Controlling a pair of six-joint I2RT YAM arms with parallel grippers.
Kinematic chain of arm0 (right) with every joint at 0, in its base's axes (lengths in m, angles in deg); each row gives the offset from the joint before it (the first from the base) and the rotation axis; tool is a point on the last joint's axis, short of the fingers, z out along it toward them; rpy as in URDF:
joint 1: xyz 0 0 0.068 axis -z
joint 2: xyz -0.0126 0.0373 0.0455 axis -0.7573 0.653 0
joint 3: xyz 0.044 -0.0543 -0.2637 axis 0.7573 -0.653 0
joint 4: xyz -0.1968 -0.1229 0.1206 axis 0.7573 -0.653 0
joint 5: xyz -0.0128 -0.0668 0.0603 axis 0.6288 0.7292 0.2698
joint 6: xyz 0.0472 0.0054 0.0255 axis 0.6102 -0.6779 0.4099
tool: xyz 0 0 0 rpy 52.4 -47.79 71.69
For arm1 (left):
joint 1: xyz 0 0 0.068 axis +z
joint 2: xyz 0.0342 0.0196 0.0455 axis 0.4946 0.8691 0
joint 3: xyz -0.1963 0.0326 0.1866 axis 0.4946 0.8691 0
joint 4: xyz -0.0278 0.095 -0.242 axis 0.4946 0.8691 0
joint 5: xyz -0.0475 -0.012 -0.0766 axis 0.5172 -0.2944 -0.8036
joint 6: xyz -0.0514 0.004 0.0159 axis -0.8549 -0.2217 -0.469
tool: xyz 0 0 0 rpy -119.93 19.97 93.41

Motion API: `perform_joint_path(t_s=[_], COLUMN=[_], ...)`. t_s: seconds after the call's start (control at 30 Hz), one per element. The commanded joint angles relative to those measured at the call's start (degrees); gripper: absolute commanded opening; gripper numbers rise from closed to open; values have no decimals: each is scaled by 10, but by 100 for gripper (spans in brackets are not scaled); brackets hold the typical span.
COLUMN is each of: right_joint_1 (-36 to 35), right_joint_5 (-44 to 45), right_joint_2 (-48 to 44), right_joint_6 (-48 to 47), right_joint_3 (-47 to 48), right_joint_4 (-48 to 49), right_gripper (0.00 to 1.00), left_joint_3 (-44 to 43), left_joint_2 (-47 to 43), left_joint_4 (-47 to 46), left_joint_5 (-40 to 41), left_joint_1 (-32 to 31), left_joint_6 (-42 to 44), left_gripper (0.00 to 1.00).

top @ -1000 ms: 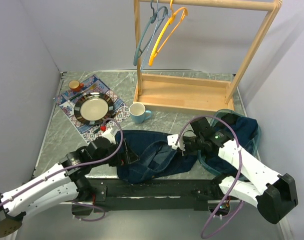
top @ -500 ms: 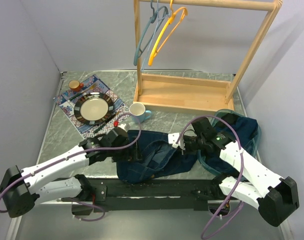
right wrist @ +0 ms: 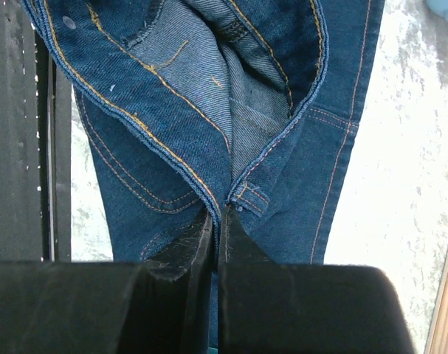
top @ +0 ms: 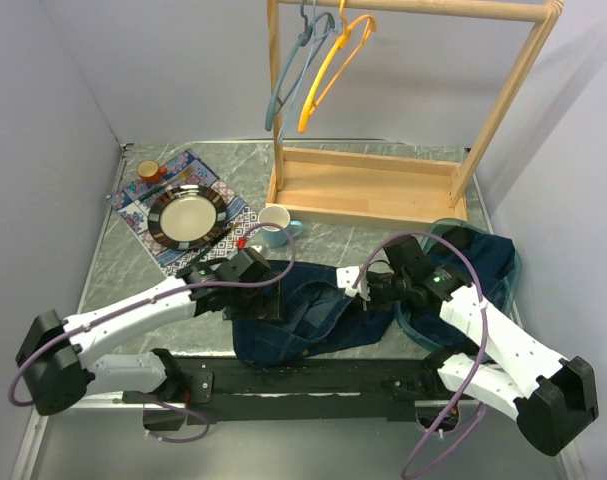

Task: Place the skirt on the hanger

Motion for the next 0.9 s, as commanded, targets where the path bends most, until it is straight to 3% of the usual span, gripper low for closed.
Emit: perform_joint_path(t_s=[0.0, 0.3, 0.47, 0.67, 0.7, 0.87], right_joint_1=[-1, -1, -1, 2, 3, 11], right_joint_5=[-18, 1, 21, 38, 39, 82], right_joint_2=[-21, -37, -51, -54, -55, -55], right_joint_6=[5, 5, 12, 32, 32, 53], right_joint_3=[-8, -3, 9, 26, 28, 57], right_joint_4=[4, -4, -12, -10, -9, -10], right_gripper=[0, 0, 0, 0, 0, 0], left_joint_3=[-32, -1, 17, 34, 34, 6], left_joint_2=[19, -51, -98, -125, -126, -142], left_joint_4=[45, 68, 71, 72, 77, 115], left_joint_5=[29, -51, -99, -148, -149, -101], left_joint_1=[-18, -25, -25, -25, -26, -26], left_joint_6=[9, -1, -7, -4, -3, -6], left_gripper=[86, 55, 42, 10, 1, 1])
